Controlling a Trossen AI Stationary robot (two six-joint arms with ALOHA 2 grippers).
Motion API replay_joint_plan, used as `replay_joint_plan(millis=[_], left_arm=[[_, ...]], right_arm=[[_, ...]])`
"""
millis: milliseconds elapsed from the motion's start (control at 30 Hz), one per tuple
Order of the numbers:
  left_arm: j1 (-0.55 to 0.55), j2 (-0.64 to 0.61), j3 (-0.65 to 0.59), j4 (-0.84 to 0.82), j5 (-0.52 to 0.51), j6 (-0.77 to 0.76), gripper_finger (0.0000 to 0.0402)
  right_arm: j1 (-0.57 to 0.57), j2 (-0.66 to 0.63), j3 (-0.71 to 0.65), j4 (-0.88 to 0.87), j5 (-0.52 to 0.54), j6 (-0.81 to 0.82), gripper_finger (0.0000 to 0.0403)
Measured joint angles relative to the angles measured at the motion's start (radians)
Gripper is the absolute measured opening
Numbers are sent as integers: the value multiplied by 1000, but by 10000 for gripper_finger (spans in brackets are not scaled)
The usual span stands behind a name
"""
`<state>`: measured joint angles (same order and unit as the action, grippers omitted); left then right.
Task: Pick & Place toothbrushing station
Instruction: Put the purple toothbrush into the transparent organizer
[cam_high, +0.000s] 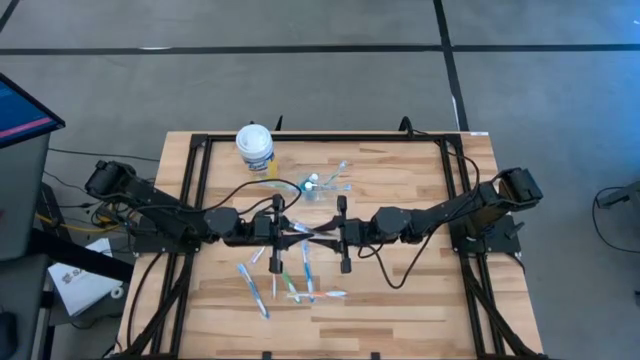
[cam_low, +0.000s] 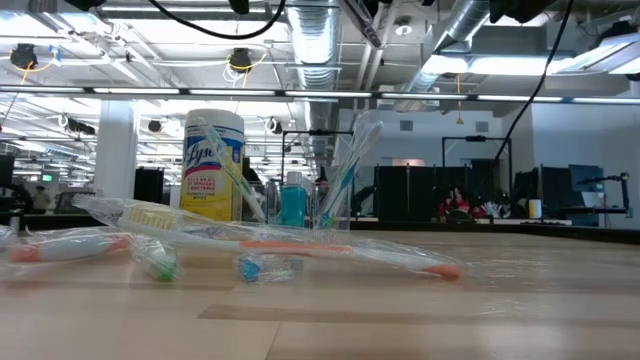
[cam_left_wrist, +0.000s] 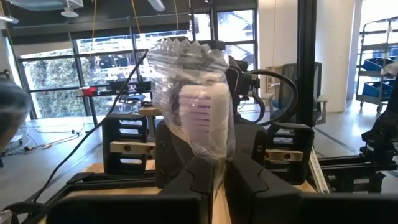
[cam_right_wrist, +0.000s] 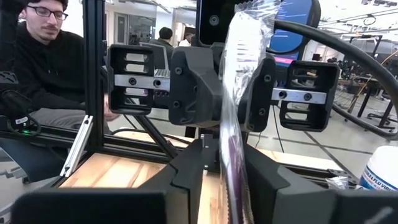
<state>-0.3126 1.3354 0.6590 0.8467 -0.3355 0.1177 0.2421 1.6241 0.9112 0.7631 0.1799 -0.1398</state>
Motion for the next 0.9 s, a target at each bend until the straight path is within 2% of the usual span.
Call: replay_joint_plan(millis=[300, 500, 733, 900], left_arm=[[-12, 0, 0, -4, -3, -5, 9], [-13, -1, 0, -60, -41, -47, 7], [-13, -21, 0, -104, -40, -61, 8], [-14, -57, 0, -210, -87, -98, 8]], right_arm=[[-31, 0, 0, -58, 0, 28, 132], [-42, 0, 0, -77, 0, 41, 166], [-41, -1, 0, -135, 0, 45, 182], [-41, -1, 0, -160, -6, 55, 185]])
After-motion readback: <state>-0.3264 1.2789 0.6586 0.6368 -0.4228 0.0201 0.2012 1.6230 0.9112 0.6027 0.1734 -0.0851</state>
